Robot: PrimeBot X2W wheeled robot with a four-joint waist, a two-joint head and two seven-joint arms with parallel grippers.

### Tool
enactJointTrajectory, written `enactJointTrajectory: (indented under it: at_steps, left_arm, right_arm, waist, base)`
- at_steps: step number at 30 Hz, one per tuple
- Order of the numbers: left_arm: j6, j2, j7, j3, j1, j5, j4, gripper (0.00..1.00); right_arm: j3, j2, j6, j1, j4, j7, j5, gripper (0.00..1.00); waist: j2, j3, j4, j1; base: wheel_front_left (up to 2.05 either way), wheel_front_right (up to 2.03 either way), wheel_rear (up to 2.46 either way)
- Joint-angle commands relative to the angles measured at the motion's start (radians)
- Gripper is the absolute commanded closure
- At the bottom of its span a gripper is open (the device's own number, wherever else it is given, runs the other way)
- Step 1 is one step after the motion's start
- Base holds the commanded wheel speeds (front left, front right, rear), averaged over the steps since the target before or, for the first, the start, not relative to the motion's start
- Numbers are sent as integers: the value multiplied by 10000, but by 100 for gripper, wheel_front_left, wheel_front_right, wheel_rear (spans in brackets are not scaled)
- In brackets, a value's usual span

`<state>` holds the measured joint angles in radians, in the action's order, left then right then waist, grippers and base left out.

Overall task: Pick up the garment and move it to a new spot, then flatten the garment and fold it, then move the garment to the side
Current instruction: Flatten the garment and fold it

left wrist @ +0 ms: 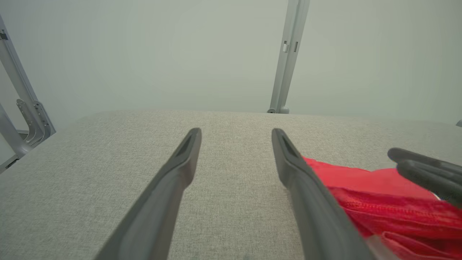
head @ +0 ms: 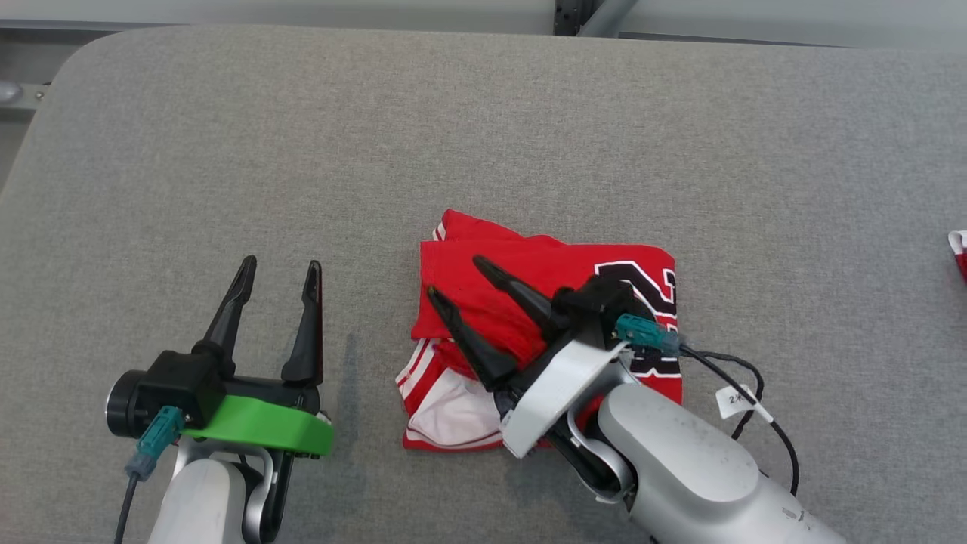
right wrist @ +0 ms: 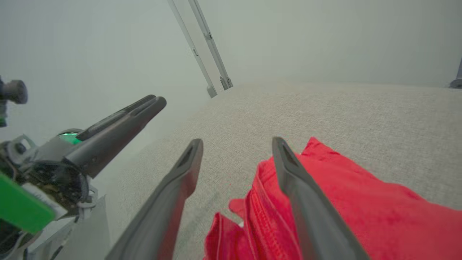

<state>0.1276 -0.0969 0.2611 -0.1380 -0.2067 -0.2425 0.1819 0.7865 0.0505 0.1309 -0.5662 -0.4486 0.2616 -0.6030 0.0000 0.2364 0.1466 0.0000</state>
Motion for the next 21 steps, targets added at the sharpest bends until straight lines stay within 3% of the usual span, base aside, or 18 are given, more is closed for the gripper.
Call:
enactJointTrajectory:
  at_steps: [1,8,12,21]
  left_arm:
    - [33,-82,32,42,-146,64,-39,0]
    - [37,-87,30,261,-10,111,-110,0]
    - [37,-108,32,381,66,116,-155,0]
    - [17,-130,30,616,329,197,-173,0]
  right_arm:
    - [-195,18,-5,-124,322,46,186,0]
    - [-2010,39,-5,558,2083,47,1611,0]
    - [-3431,359,-5,1205,2854,49,2304,0]
    - [-6197,1142,-5,3139,3308,50,3032,0]
  waist:
    - [0,-14,-126,0]
    - [0,-105,-566,0]
    - [0,-188,-780,0]
    - [0,-520,-1171,0]
  base:
    - [0,0,0]
    - [0,0,0]
    - [0,0,0]
    - [0,0,0]
